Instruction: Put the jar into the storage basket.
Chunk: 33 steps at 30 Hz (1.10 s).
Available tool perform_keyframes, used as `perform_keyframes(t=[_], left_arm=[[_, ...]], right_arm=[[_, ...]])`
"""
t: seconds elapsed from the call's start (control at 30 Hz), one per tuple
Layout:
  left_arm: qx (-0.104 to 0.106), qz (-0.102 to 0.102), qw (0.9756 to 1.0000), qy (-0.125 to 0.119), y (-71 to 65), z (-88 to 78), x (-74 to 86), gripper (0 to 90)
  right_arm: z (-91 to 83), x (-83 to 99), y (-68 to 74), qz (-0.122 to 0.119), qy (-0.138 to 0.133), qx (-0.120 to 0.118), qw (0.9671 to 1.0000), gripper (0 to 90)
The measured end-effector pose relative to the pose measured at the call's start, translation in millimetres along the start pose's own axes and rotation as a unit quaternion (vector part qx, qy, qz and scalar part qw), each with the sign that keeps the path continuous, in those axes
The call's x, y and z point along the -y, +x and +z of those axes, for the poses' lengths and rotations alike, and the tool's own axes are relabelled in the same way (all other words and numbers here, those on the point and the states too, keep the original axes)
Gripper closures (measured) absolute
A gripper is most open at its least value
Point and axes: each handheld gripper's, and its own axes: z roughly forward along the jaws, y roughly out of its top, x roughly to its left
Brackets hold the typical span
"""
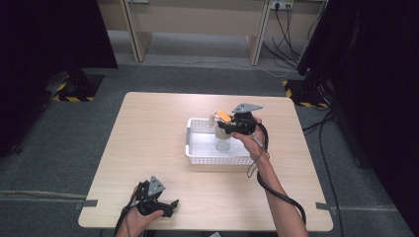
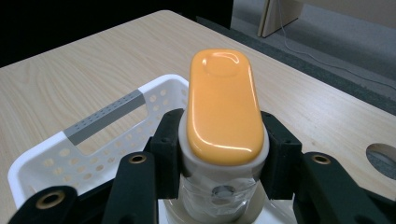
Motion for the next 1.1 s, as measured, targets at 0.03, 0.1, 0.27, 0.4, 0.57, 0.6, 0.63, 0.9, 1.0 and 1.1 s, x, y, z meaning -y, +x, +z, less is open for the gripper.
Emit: perform_keyframes(t=[0.03, 0.1, 0.27, 0.4, 0.57, 0.6, 0.63, 0.9, 1.0, 1.1], left_arm=[[0.0, 0.0, 1.0, 0.0, 0.0, 0.0, 0.0, 0.1], [0.0, 0.0, 1.0, 0.0, 0.0, 0.0, 0.0, 0.1], [0.0, 0.0, 1.0, 0.0, 0.0, 0.0, 0.0, 0.1], [0.0, 0.0, 1.0, 0.0, -0.1, 0.0, 0.0, 0.1], [0.0, 0.0, 1.0, 0.0, 0.0, 0.0, 0.0, 0.1], [0.0, 0.0, 1.0, 0.0, 0.0, 0.0, 0.0, 0.1], [0.0, 0.0, 1.0, 0.0, 0.0, 0.0, 0.0, 0.1], [0.0, 0.0, 1.0, 0.0, 0.0, 0.0, 0.0, 0.1], [0.0, 0.0, 1.0, 0.0, 0.0, 0.0, 0.0, 0.1], [0.0, 0.0, 1.0, 0.0, 0.0, 0.0, 0.0, 0.1]], right_arm=[[0.0, 0.0, 0.0, 0.0, 0.0, 0.0, 1.0, 56.8], [-0.7, 0.6, -0.3, -0.001, 0.0, 0.0, 1.0, 56.5], [-2.7, 1.9, 0.6, -0.006, 0.007, 0.002, 1.0, 49.8], [-2.7, 3.3, 0.1, 0.01, 0.019, -0.005, 0.9998, 33.9], [-6.0, 1.5, 0.7, 0.034, 0.018, -0.01, 0.9992, 19.5], [-6.0, 1.5, 0.7, 0.034, 0.018, -0.01, 0.9992, 19.5], [-6.7, 0.9, 1.2, 0.036, 0.017, -0.011, 0.9991, 17.5], [-12.0, -1.3, 3.0, 0.047, 0.02, -0.001, 0.9987, 4.0], [-14.5, 0.4, 3.6, 0.045, 0.022, -0.001, 0.9987, 2.9], [-18.5, 1.0, 4.3, 0.045, 0.015, -0.006, 0.9988, 2.8]])
